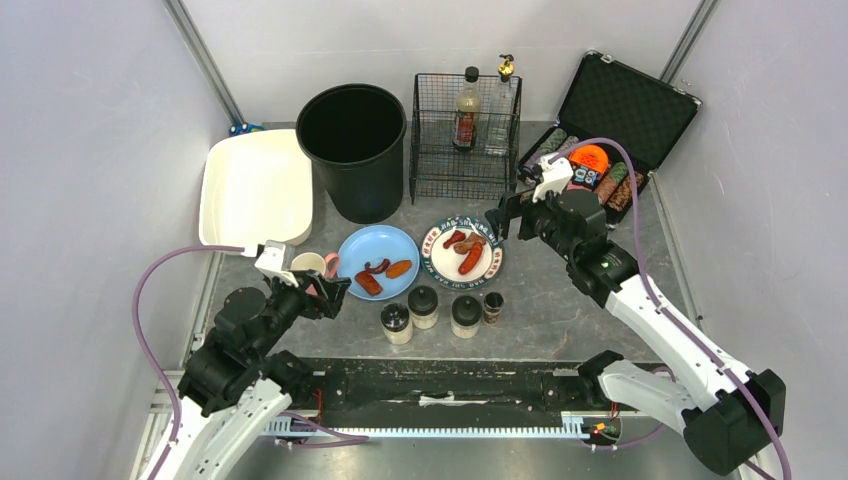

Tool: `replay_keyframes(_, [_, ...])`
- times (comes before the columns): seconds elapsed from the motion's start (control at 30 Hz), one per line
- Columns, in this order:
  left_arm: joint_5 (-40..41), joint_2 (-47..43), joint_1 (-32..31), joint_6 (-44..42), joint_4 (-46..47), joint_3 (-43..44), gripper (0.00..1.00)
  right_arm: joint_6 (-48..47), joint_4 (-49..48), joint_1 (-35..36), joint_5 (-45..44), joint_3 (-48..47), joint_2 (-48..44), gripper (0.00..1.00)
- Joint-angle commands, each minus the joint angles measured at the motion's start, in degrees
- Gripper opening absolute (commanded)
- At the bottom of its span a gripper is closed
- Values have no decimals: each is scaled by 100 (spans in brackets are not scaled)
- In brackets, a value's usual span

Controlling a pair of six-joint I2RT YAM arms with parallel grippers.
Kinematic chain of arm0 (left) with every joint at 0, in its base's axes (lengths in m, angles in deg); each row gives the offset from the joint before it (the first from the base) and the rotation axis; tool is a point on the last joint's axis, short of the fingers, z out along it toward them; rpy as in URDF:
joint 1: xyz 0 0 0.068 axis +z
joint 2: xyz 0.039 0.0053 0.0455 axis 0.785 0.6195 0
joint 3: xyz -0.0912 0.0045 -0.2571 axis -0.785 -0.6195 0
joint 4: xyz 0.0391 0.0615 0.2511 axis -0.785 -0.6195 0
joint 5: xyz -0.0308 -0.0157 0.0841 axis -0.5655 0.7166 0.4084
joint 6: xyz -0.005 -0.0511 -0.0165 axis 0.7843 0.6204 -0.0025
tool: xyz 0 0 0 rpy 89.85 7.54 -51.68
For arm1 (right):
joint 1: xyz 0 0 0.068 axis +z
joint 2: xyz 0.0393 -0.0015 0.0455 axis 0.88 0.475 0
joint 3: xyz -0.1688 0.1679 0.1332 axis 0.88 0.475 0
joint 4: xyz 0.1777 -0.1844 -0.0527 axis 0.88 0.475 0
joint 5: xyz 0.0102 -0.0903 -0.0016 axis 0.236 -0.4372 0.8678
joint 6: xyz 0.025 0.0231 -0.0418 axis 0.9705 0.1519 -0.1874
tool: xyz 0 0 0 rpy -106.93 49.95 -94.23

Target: Clear the kitchen counter

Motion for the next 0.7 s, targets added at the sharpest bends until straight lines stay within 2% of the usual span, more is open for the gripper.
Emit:
replay_keyframes(0.0, [21,-64,-37,-226,148,-38,84,-108,-47,5,591,2,-209,98])
replay_keyframes(0.4, [-59,-69,-56,-235,152,-29,84,-454,-139,93,1362,977,-672,98])
replay_keyframes(0.67, [-116,-48,-55,-243,156,-20,84,-808,-160,746,1015,1338,-1195,97])
